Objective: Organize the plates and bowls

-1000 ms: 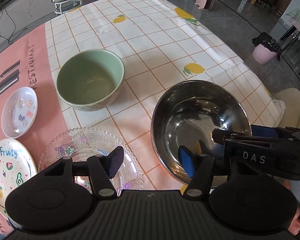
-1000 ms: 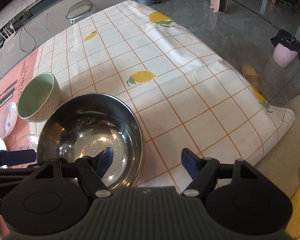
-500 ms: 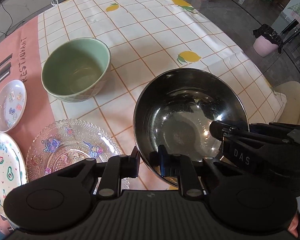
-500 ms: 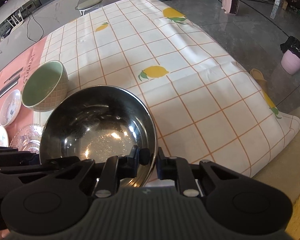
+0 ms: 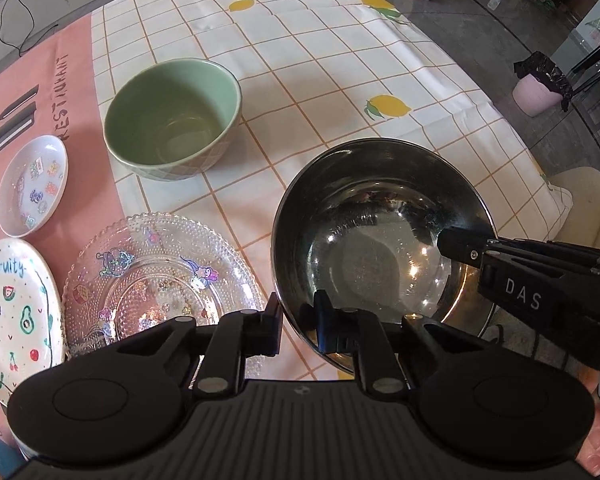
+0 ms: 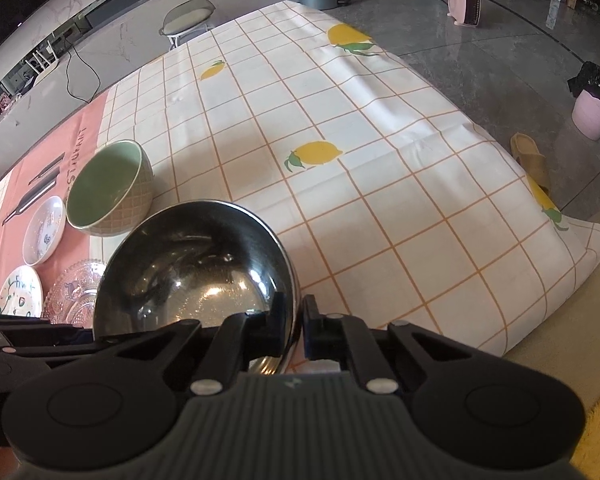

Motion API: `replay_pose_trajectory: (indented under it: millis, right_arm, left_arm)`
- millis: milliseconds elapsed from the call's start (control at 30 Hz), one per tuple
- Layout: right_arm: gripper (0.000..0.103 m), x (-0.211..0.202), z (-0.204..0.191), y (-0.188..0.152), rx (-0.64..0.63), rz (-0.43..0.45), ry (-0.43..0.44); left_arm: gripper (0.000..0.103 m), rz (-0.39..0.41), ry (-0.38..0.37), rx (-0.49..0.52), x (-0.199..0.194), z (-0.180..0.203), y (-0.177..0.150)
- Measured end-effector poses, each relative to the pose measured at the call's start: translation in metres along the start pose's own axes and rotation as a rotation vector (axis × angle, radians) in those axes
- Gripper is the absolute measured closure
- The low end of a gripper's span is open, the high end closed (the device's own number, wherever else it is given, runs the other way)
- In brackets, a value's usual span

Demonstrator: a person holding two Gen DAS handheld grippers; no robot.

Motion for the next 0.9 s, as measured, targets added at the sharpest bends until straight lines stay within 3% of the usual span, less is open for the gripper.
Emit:
replay_pose_trajectory:
  millis: [200,567,900]
  right_arm:
    - [0.098,-0.015,-0.003,0.000,0.009,0.024,0.040]
    - [0.097,-0.043,-0.021,0.003,-0.006,0.067,0.126]
    - [0.097,-0.071,-0.072,-0.004,-0.089,0.081,0.240]
  left_arm:
    - [0.086,0.067,0.050,0.034,-0.021,0.004,-0.002]
    - [0.087,0.139,0.052,-0.030,-0.064,-0.016,-0.011]
    - [0.088,0.192,0.107,-0.096,-0.112,-0.055,-0.035]
Point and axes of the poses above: each gripper's, at about its wrist camera, not at the fingertips, and x roughly the way its jaws point, z to its right, y to its top, the point moved 5 cm from there along x, roughly the way its jaws point, and after that the axes turned 5 degrees about z, right-handed, at the moved point
